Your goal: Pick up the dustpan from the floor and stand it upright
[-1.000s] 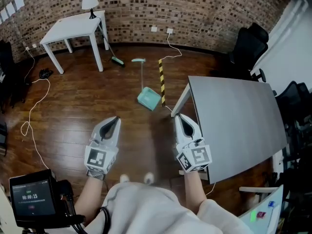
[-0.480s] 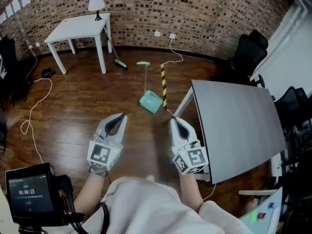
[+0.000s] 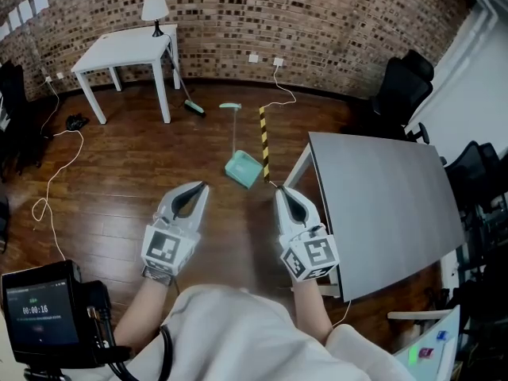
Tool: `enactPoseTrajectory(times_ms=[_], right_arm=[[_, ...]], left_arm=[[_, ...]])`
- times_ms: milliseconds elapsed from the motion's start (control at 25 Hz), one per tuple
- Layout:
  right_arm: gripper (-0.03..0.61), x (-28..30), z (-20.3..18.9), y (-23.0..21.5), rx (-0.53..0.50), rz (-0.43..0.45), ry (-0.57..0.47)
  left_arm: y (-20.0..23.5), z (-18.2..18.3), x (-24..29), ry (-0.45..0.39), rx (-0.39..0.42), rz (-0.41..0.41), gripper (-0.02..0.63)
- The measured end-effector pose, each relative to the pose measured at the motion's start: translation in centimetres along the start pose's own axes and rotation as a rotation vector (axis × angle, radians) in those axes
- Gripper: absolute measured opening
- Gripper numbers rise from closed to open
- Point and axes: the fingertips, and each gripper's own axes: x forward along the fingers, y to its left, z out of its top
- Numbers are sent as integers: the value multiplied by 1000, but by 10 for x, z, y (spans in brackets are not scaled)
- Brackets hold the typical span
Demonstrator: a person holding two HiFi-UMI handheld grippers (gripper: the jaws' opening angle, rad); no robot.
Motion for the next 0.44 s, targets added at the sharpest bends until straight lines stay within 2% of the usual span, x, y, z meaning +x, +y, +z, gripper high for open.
enactPoseTrajectory(times_ms=[440], right_arm=[[12, 3, -4, 0, -21, 7, 10]], left_arm=[[-3, -2, 8, -1, 6, 5, 0]])
